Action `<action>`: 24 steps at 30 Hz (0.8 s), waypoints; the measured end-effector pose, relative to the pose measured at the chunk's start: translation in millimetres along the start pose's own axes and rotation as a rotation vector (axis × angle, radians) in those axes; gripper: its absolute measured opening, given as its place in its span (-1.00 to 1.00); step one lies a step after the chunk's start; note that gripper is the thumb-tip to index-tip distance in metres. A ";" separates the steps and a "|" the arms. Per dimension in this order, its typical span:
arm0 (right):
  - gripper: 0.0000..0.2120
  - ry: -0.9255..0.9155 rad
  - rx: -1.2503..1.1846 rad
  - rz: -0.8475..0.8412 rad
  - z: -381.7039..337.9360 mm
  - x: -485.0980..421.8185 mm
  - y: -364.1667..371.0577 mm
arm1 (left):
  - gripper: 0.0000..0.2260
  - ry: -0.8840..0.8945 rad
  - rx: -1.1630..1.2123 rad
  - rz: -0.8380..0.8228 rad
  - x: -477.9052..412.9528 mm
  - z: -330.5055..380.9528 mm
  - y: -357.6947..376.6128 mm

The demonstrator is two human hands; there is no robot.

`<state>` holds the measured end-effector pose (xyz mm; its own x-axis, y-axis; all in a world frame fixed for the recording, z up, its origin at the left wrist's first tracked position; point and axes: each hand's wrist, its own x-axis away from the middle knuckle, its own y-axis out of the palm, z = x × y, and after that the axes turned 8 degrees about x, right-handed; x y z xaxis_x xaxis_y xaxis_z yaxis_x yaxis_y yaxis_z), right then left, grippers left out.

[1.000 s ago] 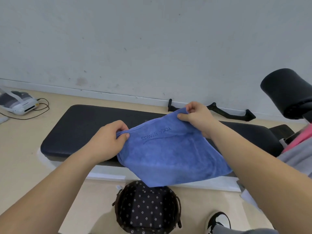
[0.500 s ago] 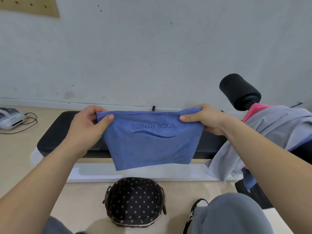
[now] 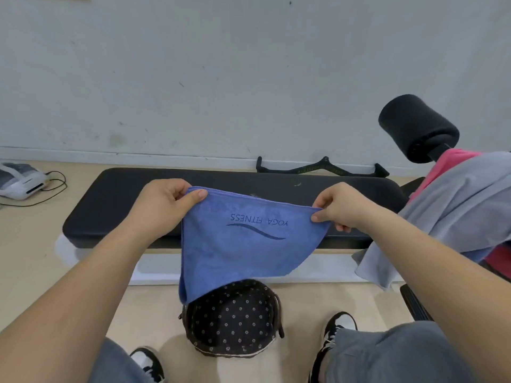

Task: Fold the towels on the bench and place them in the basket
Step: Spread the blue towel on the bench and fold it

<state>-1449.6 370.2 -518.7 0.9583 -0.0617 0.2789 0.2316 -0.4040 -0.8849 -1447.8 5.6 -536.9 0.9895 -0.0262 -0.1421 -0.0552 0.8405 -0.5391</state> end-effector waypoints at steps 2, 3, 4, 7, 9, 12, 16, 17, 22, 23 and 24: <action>-0.92 0.012 0.021 0.006 -3.7 -5.5 0.6 | -0.64 0.013 -0.102 -0.041 -3.5 -4.1 -0.2; -0.90 0.023 0.018 0.013 -5.0 -8.0 1.0 | -0.61 0.016 -0.145 -0.056 -5.7 -6.3 -0.5; -0.88 0.034 0.016 0.022 -6.3 -10.1 1.6 | -0.58 0.015 -0.176 -0.067 -7.7 -8.3 -0.8; -0.89 0.047 0.062 0.065 -8.5 -16.4 7.7 | -0.57 0.007 -0.212 -0.101 -9.6 -11.0 -1.1; -0.90 0.033 0.115 0.108 -11.4 -18.7 12.8 | -0.60 -0.004 -0.200 -0.098 -8.6 -10.5 -0.8; -0.87 0.026 0.098 0.102 -14.5 -19.1 15.2 | -0.65 -0.049 -0.142 -0.051 -4.8 -8.6 0.5; -0.85 0.037 -0.059 0.095 -12.5 -17.9 11.1 | -0.72 -0.098 -0.075 -0.048 0.1 -3.5 0.6; -0.85 0.035 -0.091 0.092 -12.7 -17.4 10.4 | -0.73 -0.110 -0.070 -0.058 0.6 -2.8 1.0; -0.90 0.135 -0.307 -0.133 -11.7 -10.2 0.1 | -0.75 -0.175 -0.073 -0.099 2.3 -2.4 4.8; -0.90 0.178 -0.336 -0.152 -9.6 -10.6 -2.9 | -0.76 -0.189 -0.041 -0.099 2.3 -2.1 5.9; -0.90 0.225 -0.375 -0.144 -8.3 -11.7 -5.5 | -0.77 -0.212 0.019 -0.096 2.0 -1.9 7.4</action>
<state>-1463.5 365.5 -514.1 0.8512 -0.1602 0.4998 0.2439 -0.7225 -0.6469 -1446.5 10.7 -542.7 0.9961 0.0057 0.0876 0.0414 0.8499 -0.5253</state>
